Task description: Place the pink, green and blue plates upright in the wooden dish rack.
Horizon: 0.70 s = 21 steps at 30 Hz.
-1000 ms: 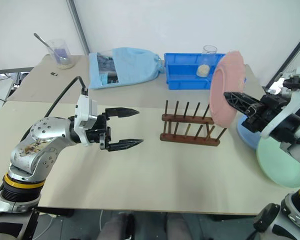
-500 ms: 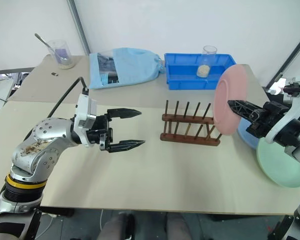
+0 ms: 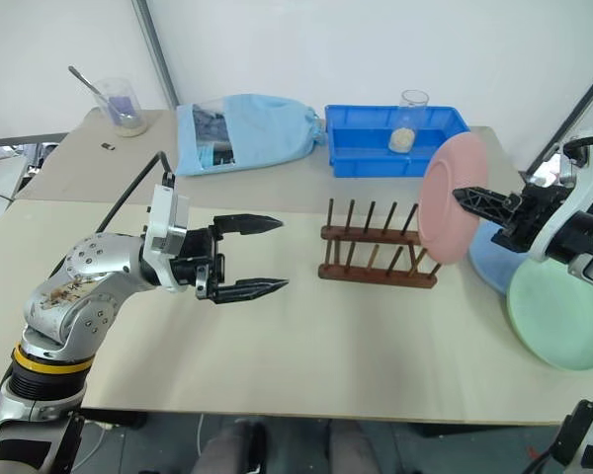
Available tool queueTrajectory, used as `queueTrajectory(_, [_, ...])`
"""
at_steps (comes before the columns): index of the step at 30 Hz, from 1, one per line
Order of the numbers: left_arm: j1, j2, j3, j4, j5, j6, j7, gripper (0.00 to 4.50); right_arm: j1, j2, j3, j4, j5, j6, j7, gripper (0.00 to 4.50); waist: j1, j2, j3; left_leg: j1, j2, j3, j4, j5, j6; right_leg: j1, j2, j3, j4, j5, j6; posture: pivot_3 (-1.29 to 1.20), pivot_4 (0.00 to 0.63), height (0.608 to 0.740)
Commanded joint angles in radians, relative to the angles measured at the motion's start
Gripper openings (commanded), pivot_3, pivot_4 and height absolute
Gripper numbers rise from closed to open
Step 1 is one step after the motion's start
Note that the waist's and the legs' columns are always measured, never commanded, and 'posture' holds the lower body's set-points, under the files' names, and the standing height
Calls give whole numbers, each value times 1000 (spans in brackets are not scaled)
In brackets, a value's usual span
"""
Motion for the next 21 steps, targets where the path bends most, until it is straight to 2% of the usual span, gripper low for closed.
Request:
queueTrajectory(1, [-6, -7, 9, -29, 0, -15, 5, 4500, -27, -14, -15, -7, -25, -45, -11, 1832, 0, 0, 0, 0, 0, 0, 0, 0, 0, 0, 0, 0, 0, 0, 0, 0, 150, 740])
queueTrajectory(3, [-5, -10, 7, -30, 2, -15, 6, 4500, -36, -12, -17, -6, -40, -60, -16, 2600, 1, 0, 0, 0, 0, 0, 0, 0, 0, 0, 0, 0, 0, 0, 0, 0, 150, 740])
queueTrajectory(5, [-3, -13, 5, -31, 4, -15, 6, 4500, -41, -23, -16, -19, -65, -90, -5, 3171, 1, 0, 0, 0, 0, 0, 0, 0, 0, 0, 0, 0, 0, 0, 0, 0, 150, 740])
queueTrajectory(9, [2, -18, -8, -23, 14, -13, 2, 4500, -45, -102, -22, -68, -141, -174, 56, 4481, 1, 1, 0, 0, 0, 0, 0, 0, 0, 0, 0, 0, 0, 0, 1, 0, 150, 740])
queueTrajectory(12, [0, -15, -20, -22, 20, -8, -11, 4500, -14, -160, -49, -86, -183, -218, 112, 4481, 1, 1, 0, 0, 0, 0, 0, 0, 0, 0, 0, 0, 0, 0, 1, 0, 150, 740])
queueTrajectory(15, [-7, -3, -40, -26, 15, 9, -37, 4500, 176, -271, -123, -160, -285, -258, 263, 4481, 9, 2, 0, 0, 0, 0, 0, 0, 0, 1, 0, 0, 0, 0, 0, 0, 150, 740])
queueTrajectory(17, [-10, 8, -60, -30, 14, 22, -60, 4500, 363, -302, -187, -238, -387, -298, 357, 4481, 12, 2, 0, -1, -1, 0, 0, 0, 1, 1, 0, 0, 0, -1, 0, 0, 150, 740])
queueTrajectory(19, [-18, 10, -92, -20, 41, 6, -83, 4500, 554, -281, -247, -327, -493, -335, 401, 4481, 15, 1, 0, -1, -1, 0, 0, -1, 1, 1, -1, 0, -1, -1, 1, 0, 150, 740])
queueTrajectory(21, [-29, 0, -118, -9, 61, -14, -100, 4500, 736, -231, -255, -408, -621, -414, 414, 4481, 15, 2, -1, 0, -1, 0, 1, -1, 1, 1, -1, 0, 0, -3, 5, 0, 150, 740])
